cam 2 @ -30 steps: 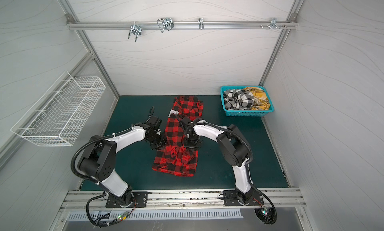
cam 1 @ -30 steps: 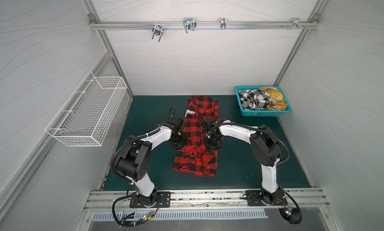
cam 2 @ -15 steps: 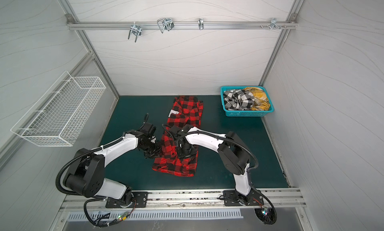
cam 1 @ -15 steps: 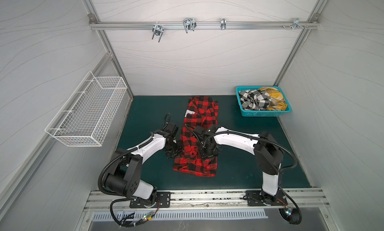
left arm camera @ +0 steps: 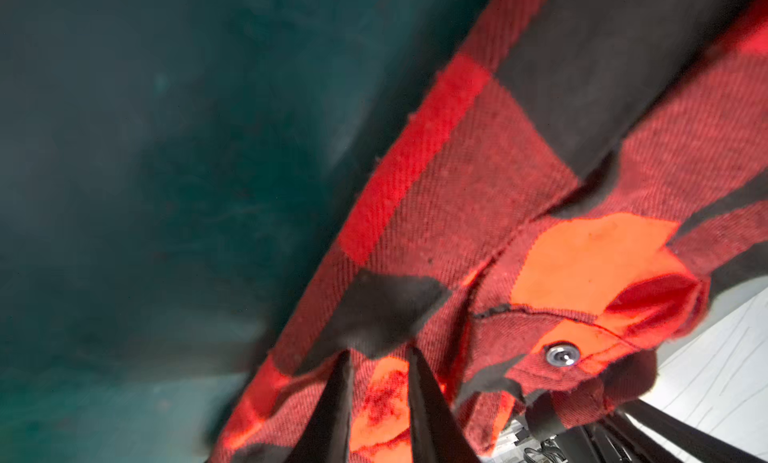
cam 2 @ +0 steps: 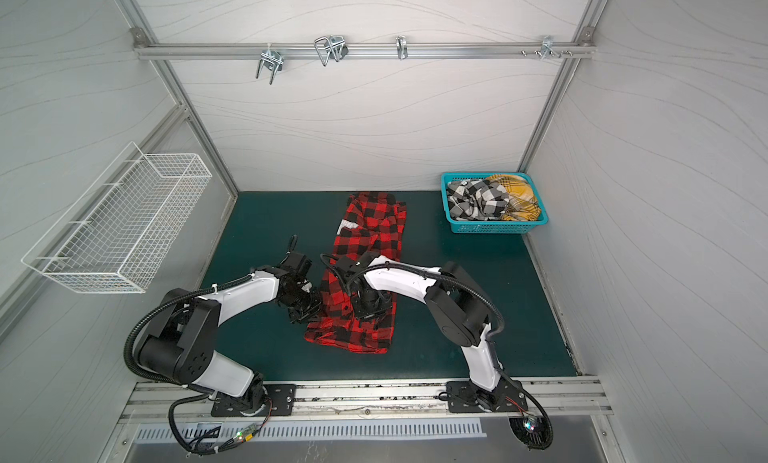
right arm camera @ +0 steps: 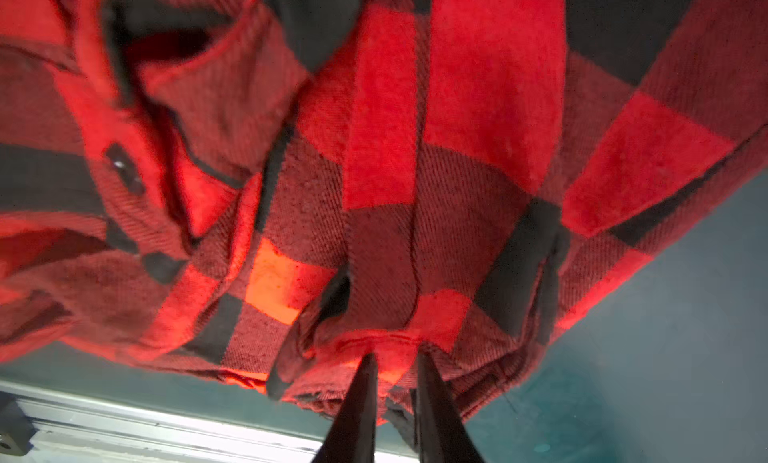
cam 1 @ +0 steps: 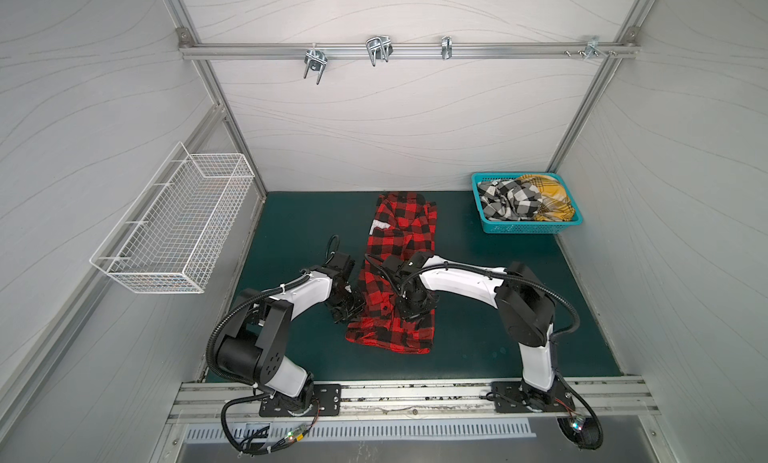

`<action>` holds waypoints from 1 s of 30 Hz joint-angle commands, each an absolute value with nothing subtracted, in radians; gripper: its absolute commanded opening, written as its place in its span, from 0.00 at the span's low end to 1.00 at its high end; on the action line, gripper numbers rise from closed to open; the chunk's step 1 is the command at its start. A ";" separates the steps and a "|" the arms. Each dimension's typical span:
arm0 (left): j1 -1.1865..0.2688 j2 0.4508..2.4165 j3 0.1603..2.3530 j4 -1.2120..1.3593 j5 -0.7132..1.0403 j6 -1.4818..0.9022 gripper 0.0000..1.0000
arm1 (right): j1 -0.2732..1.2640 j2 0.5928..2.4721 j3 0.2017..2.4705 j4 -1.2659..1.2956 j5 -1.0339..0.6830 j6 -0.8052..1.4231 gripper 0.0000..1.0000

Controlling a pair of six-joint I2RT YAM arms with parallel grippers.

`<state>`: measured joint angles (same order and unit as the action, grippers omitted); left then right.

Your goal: Fold and stack the long sleeve shirts

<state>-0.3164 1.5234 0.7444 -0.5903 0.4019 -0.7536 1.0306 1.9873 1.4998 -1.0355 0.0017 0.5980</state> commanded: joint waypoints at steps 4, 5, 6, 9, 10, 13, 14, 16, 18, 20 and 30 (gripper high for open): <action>-0.316 1.513 0.709 -0.567 0.396 -0.769 0.25 | 1.061 1.973 1.589 -1.200 0.145 0.640 0.58; -0.315 1.514 0.706 -0.563 0.396 -0.771 0.25 | 1.060 1.971 1.598 -1.204 0.150 0.638 0.59; -0.314 1.516 0.704 -0.558 0.393 -0.775 0.25 | 1.061 1.970 1.599 -1.192 0.145 0.634 0.61; -0.314 1.527 0.701 -0.550 0.398 -0.778 0.22 | 1.063 2.006 1.602 -1.152 0.090 0.621 0.60; -0.314 1.529 0.701 -0.550 0.400 -0.777 0.22 | 1.066 2.030 1.609 -1.150 0.089 0.621 0.58; -0.311 1.522 0.696 -0.550 0.400 -0.778 0.21 | 1.071 2.085 1.636 -1.144 0.083 0.615 0.56; -0.311 1.520 0.695 -0.548 0.400 -0.778 0.21 | 1.071 2.097 1.641 -1.139 0.080 0.612 0.55; -0.310 1.521 0.692 -0.546 0.402 -0.778 0.21 | 1.071 2.117 1.656 -1.139 0.081 0.609 0.51; -0.310 1.524 0.692 -0.543 0.406 -0.777 0.21 | 1.071 2.130 1.666 -1.143 0.082 0.607 0.46; -0.310 1.529 0.690 -0.538 0.408 -0.777 0.21 | 1.072 2.137 1.668 -1.147 0.081 0.604 0.43; -0.308 1.500 0.691 -0.550 0.435 -0.786 0.27 | 1.097 2.112 1.591 -1.099 -0.011 0.608 0.28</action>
